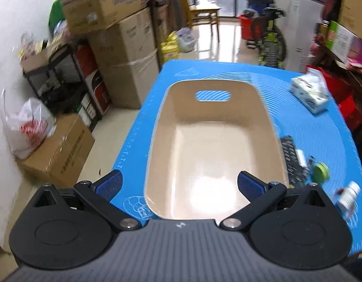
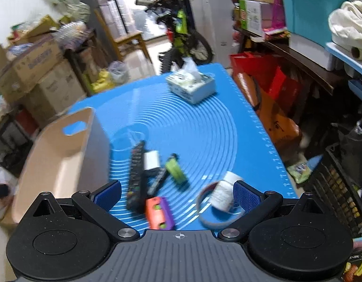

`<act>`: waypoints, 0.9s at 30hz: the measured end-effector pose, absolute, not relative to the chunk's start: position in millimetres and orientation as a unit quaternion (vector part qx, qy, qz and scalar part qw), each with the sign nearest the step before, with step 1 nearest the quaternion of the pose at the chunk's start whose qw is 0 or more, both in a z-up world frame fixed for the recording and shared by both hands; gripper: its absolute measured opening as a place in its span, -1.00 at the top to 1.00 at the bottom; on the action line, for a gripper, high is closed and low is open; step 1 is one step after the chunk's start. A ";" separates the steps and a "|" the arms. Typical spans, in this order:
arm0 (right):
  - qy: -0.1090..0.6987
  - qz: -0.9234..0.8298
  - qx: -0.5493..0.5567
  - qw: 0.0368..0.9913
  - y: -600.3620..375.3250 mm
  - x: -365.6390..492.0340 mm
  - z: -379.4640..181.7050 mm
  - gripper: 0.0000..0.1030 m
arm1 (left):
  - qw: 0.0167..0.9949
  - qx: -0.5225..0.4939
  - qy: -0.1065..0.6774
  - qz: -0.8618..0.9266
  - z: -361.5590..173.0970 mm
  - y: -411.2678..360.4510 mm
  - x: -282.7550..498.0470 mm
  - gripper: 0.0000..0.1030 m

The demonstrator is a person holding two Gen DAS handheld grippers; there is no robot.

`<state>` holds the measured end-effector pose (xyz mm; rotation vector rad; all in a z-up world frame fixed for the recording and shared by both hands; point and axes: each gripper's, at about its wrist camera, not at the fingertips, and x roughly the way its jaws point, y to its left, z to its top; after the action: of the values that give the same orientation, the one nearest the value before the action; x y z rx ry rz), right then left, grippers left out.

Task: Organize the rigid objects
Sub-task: 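Grasp the beige basket rim with the left tool while the right tool approaches the pill bottle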

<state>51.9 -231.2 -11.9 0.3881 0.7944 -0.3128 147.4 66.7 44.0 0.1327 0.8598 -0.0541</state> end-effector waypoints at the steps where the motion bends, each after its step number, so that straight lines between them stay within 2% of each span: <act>1: 0.388 -0.160 0.185 0.888 -234.3 54.4 -17.8 -0.94 | 0.904 0.054 0.423 -0.023 40.3 73.3 158.1 -0.99; 14: 0.428 -0.250 0.233 0.837 -282.6 65.2 -73.8 -0.94 | 0.877 0.054 0.477 -0.011 -4.0 109.0 217.9 -0.96; 17: 0.430 -0.261 0.235 0.832 -287.2 67.5 -79.9 -0.94 | 0.866 0.054 0.496 -0.020 -13.9 111.5 223.1 -0.59; 25: 0.457 -0.262 0.223 0.820 -283.9 75.2 -96.3 -0.94 | 0.865 0.031 0.501 -0.025 -18.3 127.5 227.8 -0.53; 26: 0.460 -0.262 0.220 0.819 -282.8 76.5 -98.2 -0.94 | 0.863 0.030 0.504 -0.026 -20.2 128.4 229.4 -0.43; 27: 0.462 -0.262 0.218 0.819 -281.8 77.3 -99.8 -0.94 | 0.861 0.029 0.508 -0.025 -22.6 128.2 231.2 -0.24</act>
<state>77.3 -281.8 -99.8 0.4643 0.9848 -0.5578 231.2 128.2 -22.6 0.0602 1.0658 -0.0520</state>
